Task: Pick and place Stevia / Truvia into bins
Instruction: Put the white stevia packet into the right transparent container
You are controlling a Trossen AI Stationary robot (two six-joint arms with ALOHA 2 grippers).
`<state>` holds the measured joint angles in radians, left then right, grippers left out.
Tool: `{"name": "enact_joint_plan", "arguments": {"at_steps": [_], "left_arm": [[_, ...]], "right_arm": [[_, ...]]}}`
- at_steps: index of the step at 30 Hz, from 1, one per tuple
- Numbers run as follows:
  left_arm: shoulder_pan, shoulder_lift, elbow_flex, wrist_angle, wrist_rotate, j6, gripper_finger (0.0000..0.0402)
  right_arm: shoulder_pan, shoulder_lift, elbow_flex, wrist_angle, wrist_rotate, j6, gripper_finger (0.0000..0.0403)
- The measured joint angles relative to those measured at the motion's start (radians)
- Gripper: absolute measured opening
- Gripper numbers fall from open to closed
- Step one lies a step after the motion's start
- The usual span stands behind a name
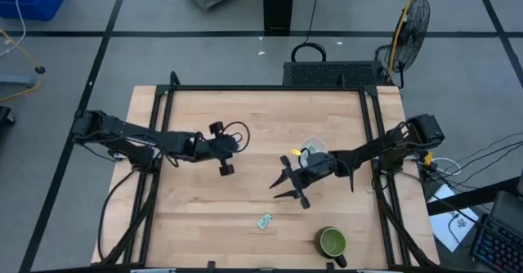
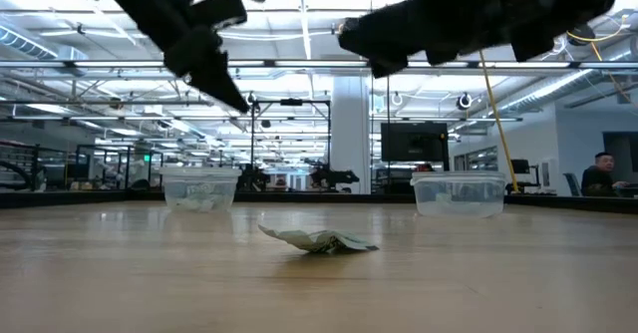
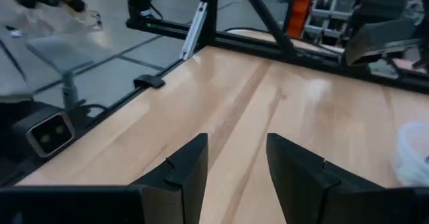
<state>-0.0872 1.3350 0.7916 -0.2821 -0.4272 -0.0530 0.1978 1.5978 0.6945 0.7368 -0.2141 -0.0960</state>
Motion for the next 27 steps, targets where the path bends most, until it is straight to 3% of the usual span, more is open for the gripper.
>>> {"name": "enact_joint_plan", "arguments": {"at_steps": [6,14,27], "left_arm": [[-0.050,0.000,0.058,0.001,-0.001,0.098,0.0071],[-0.083,0.000,0.063,-0.015,-0.019,0.073,0.0144],[-0.097,-0.001,0.064,-0.015,-0.016,0.081,0.0154]], "right_arm": [[0.061,0.038,0.130,-0.192,0.036,-0.048,0.0167],[0.094,0.186,0.189,-0.187,0.028,-0.022,0.0202],[0.113,0.422,0.320,-0.281,-0.027,-0.003,0.0202]]}}
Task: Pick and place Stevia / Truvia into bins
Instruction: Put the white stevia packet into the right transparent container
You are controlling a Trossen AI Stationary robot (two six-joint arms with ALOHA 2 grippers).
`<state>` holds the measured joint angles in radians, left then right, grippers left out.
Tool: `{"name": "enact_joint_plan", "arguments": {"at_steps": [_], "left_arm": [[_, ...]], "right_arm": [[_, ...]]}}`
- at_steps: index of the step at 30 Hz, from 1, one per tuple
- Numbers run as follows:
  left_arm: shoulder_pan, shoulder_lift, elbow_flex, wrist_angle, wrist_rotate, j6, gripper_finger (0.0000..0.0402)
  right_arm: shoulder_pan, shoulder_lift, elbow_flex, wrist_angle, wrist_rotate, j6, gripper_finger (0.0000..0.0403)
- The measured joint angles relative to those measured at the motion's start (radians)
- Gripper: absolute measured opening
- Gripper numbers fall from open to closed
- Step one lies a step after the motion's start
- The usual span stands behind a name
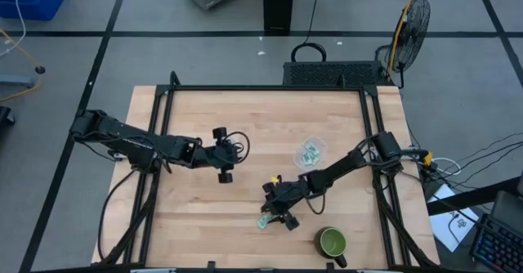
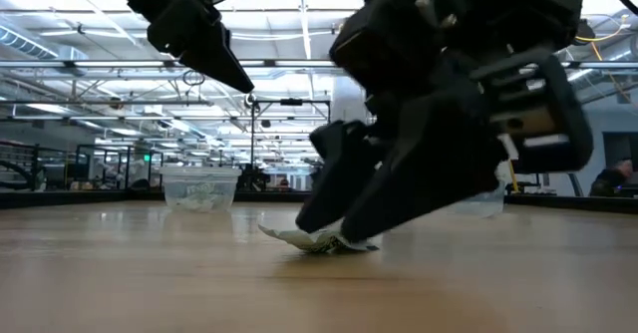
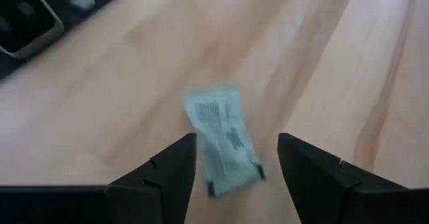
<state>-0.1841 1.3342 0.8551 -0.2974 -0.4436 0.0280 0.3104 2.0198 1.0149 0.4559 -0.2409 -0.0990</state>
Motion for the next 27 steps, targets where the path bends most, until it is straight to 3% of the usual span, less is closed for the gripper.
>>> {"name": "enact_joint_plan", "arguments": {"at_steps": [10,15,22,27], "left_arm": [[0.000,0.000,0.000,-0.027,-0.002,-0.004,0.0154],[0.000,0.000,0.000,-0.029,-0.002,-0.003,0.0154],[0.000,0.000,0.000,-0.045,-0.002,-0.005,0.0154],[0.000,0.000,0.000,-0.047,-0.002,-0.005,0.0154]], "right_arm": [[-0.019,0.010,0.010,-0.061,0.002,0.008,0.0201],[-0.035,0.008,0.011,-0.109,0.060,-0.004,0.0201],[-0.050,0.009,0.010,-0.072,-0.030,-0.018,0.0197],[-0.048,0.010,0.009,-0.080,-0.034,-0.064,0.0168]]}}
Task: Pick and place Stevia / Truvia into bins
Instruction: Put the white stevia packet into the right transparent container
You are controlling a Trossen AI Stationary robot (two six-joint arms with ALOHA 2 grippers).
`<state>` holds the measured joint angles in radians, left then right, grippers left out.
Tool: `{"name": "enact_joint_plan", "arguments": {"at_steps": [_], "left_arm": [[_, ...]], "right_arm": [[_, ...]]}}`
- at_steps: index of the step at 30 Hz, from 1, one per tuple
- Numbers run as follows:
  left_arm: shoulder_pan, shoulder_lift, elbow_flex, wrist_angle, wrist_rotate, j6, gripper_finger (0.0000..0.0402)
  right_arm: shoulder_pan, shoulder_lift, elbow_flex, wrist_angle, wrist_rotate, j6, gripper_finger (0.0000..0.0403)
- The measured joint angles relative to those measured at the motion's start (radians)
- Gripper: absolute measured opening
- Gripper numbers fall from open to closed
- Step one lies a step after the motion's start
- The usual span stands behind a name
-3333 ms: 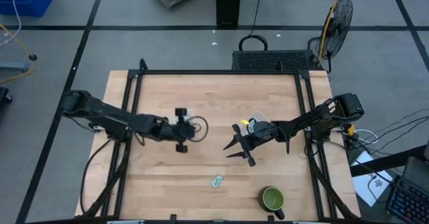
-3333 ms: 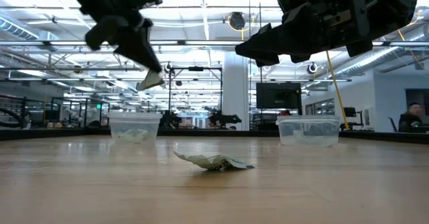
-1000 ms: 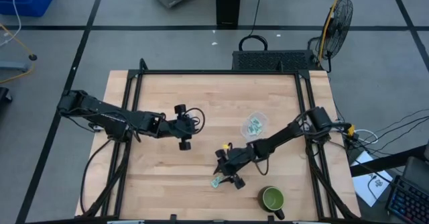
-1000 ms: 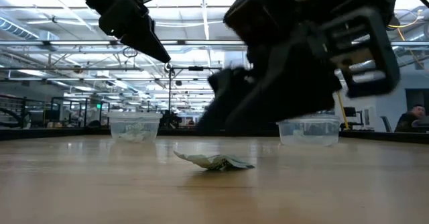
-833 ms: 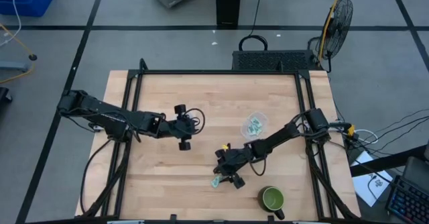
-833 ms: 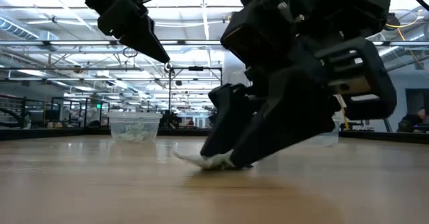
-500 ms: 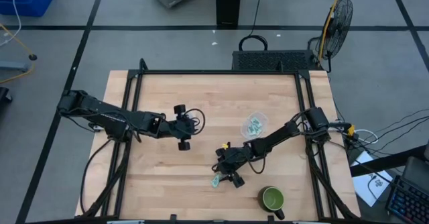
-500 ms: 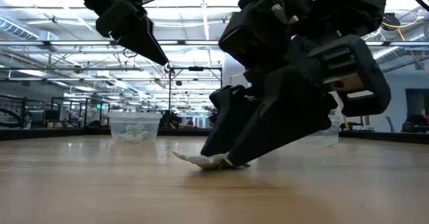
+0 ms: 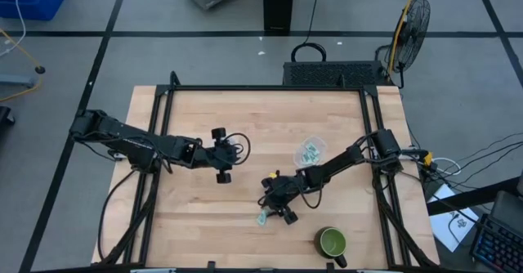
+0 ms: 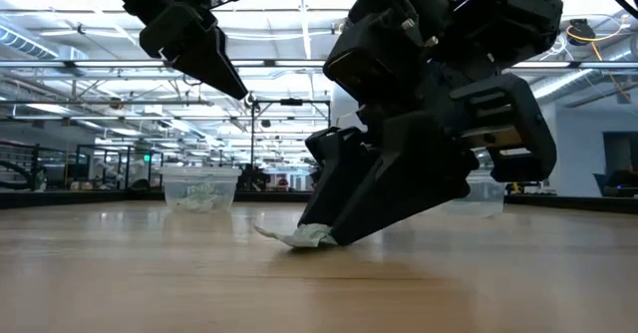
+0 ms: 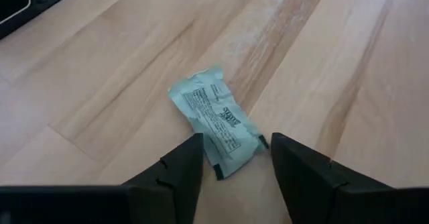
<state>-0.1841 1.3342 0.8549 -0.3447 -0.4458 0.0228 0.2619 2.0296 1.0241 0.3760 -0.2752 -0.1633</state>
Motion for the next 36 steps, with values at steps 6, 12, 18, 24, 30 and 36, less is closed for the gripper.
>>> {"name": "enact_joint_plan", "arguments": {"at_steps": [6,12,18,24,30,36], "left_arm": [[0.000,0.000,0.000,-0.001,0.000,-0.002,0.0154],[0.000,0.000,0.000,-0.001,0.000,-0.002,0.0154],[0.000,0.000,0.000,-0.001,0.000,-0.002,0.0154],[0.000,0.000,0.000,-0.001,0.000,-0.002,0.0154],[0.000,0.001,0.000,-0.002,0.000,-0.002,0.0154],[0.000,0.001,0.000,-0.001,0.000,-0.005,0.0154]], "right_arm": [[-0.008,0.000,-0.001,0.005,-0.007,-0.002,0.0110],[-0.008,0.001,-0.002,0.024,0.008,-0.007,0.0056],[-0.019,0.003,-0.003,0.051,0.012,-0.007,0.0017],[-0.040,-0.005,-0.003,0.039,0.015,-0.007,0.0009],[-0.060,-0.117,-0.004,-0.093,0.047,-0.034,0.0015],[-0.082,-0.361,-0.003,-0.489,0.344,-0.071,0.0010]]}}
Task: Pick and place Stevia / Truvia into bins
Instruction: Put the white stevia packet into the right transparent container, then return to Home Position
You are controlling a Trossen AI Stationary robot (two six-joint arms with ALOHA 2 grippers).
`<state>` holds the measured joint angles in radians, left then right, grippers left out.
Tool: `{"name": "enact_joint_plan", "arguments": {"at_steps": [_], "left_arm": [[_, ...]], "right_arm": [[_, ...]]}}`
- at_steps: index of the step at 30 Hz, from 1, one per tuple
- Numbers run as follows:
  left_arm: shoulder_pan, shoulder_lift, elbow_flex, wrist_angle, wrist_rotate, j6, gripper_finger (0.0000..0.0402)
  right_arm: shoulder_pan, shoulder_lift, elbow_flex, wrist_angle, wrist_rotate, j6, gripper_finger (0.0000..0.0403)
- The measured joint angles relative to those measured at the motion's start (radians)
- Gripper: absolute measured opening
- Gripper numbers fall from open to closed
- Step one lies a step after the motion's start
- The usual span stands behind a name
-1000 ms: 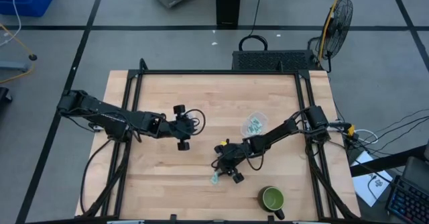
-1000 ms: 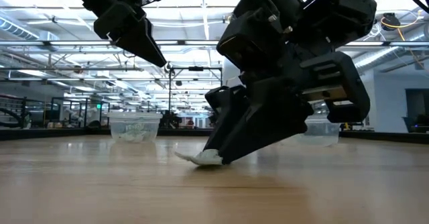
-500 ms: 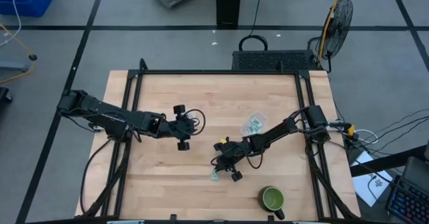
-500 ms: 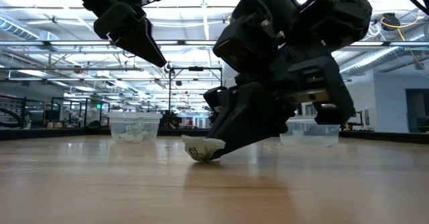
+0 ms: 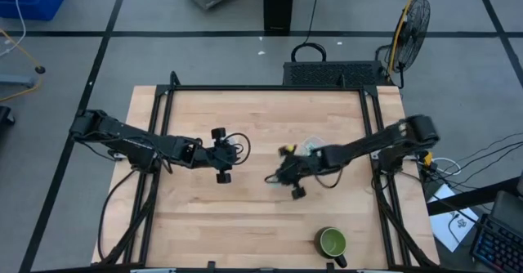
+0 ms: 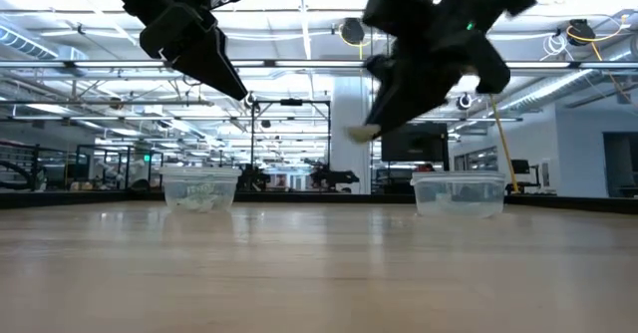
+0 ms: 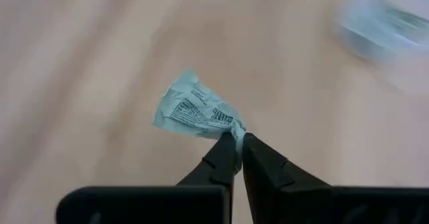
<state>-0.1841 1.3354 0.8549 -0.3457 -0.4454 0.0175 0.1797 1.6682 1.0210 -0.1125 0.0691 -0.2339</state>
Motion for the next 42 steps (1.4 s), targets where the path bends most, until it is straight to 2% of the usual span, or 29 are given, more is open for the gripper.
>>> {"name": "enact_joint_plan", "arguments": {"at_steps": [4,8,12,17,21,27,33,42], "left_arm": [[0.000,0.000,0.000,-0.001,0.000,0.000,0.0154],[0.000,0.000,0.000,-0.001,0.000,-0.011,0.0154],[0.000,0.000,0.000,0.000,0.000,-0.025,0.0154],[0.000,0.000,0.000,0.003,0.000,-0.023,0.0154],[0.000,0.000,0.000,0.006,0.000,-0.023,0.0154],[0.000,0.000,0.000,0.007,0.000,-0.023,0.0154],[0.000,0.000,0.000,0.007,0.000,-0.023,0.0154],[0.000,0.000,0.000,0.016,-0.001,-0.021,0.0154]], "right_arm": [[-0.030,-0.166,-0.014,-0.242,0.172,0.025,0.0013],[-0.091,-0.325,-0.104,-0.365,0.218,0.124,0.0015],[-0.149,-0.461,-0.272,-0.344,0.218,0.238,0.0015],[-0.163,-0.559,-0.459,-0.120,0.158,0.232,0.0015],[-0.157,-0.569,-0.522,0.008,0.115,0.192,0.0015],[-0.157,-0.526,-0.527,0.013,0.113,0.185,0.0022],[-0.160,-0.465,-0.527,0.046,0.115,0.188,0.0065],[-0.160,-0.467,-0.526,0.106,0.149,0.188,0.0125]]}}
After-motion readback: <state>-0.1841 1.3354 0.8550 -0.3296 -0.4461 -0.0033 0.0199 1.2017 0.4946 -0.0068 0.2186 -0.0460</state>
